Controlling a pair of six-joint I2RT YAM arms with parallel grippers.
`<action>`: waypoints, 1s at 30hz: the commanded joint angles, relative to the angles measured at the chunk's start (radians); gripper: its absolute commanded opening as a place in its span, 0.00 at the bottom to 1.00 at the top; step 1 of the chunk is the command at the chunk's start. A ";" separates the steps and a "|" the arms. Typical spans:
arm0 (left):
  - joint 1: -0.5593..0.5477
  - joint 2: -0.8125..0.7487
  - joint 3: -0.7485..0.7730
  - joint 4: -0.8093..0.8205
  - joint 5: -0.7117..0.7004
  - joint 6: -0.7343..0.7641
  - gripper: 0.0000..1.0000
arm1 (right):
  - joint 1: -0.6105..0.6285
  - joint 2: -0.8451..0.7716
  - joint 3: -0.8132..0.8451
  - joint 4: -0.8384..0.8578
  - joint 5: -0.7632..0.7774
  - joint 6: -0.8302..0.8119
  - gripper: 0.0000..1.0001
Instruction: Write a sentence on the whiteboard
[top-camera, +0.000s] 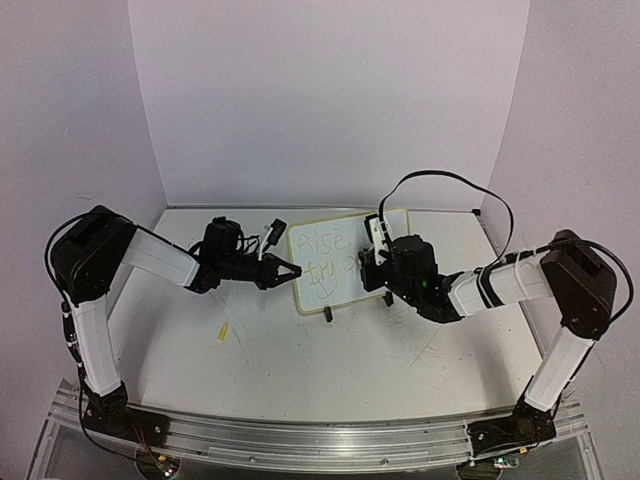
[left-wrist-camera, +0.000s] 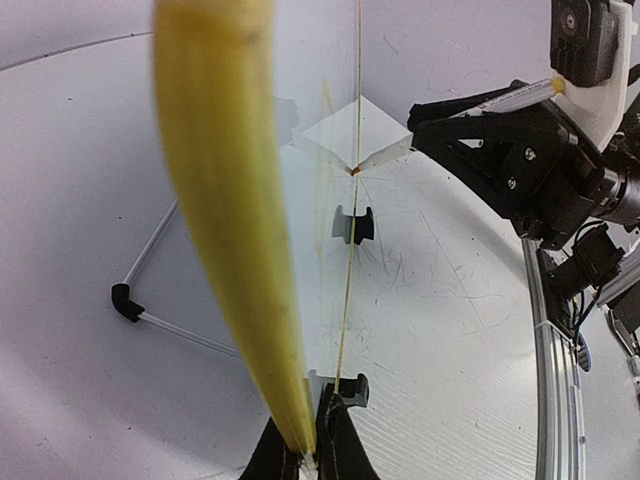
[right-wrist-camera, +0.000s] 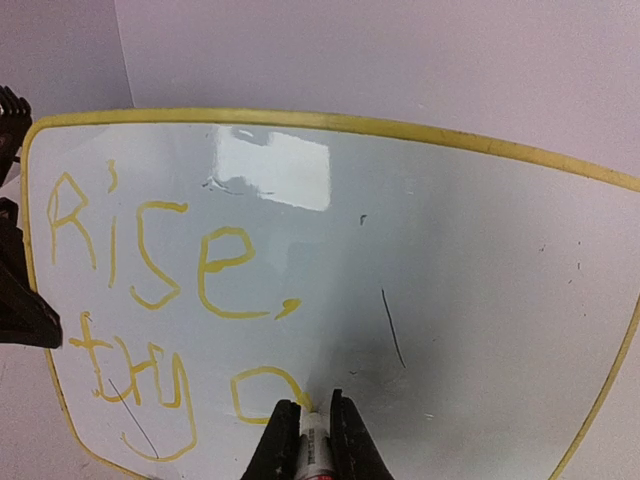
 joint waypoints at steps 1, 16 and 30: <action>0.016 0.026 0.007 -0.090 -0.139 0.096 0.00 | -0.017 -0.021 -0.019 -0.009 0.034 0.009 0.00; 0.017 0.032 0.010 -0.093 -0.139 0.098 0.00 | -0.076 -0.181 -0.073 0.017 -0.113 0.044 0.00; 0.017 0.027 0.011 -0.096 -0.141 0.099 0.00 | -0.082 -0.083 -0.014 0.034 -0.096 0.040 0.00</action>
